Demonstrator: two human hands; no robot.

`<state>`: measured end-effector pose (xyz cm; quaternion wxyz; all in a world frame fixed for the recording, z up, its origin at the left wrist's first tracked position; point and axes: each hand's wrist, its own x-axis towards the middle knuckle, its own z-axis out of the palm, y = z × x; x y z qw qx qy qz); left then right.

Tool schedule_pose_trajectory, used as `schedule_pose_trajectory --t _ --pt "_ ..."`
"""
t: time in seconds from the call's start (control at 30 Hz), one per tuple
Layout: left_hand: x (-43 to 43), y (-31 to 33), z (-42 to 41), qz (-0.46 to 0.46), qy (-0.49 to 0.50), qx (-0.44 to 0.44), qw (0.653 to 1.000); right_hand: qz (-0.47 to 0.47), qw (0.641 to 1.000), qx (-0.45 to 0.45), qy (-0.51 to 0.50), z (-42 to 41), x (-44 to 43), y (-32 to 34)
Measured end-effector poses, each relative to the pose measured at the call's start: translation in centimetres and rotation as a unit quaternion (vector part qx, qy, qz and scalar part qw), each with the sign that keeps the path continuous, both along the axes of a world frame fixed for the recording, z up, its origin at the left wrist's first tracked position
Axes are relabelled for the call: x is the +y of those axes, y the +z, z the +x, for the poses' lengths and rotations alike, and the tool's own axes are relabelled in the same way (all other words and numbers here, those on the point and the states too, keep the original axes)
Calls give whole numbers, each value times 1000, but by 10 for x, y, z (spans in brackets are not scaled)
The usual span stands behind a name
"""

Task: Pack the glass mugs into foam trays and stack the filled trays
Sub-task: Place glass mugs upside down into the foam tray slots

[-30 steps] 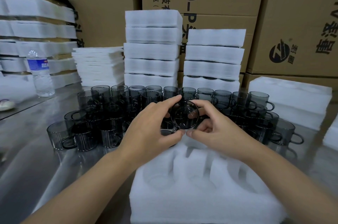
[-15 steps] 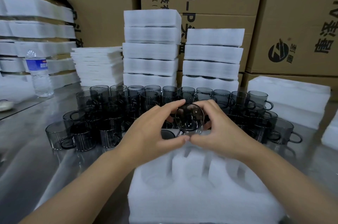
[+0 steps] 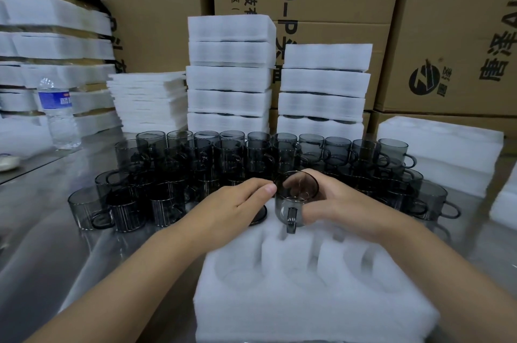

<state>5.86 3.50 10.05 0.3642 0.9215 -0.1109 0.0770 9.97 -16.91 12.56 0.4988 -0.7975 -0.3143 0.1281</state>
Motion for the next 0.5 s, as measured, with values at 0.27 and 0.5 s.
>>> schedule_pose_trajectory --t 0.27,0.5 --pt "-1 3 -2 9 -2 -2 1000 -55 998 -6 -28 0 -1 -1" --pt "-1 5 -3 33 6 9 999 -154 982 -91 -53 -2 -2 0"
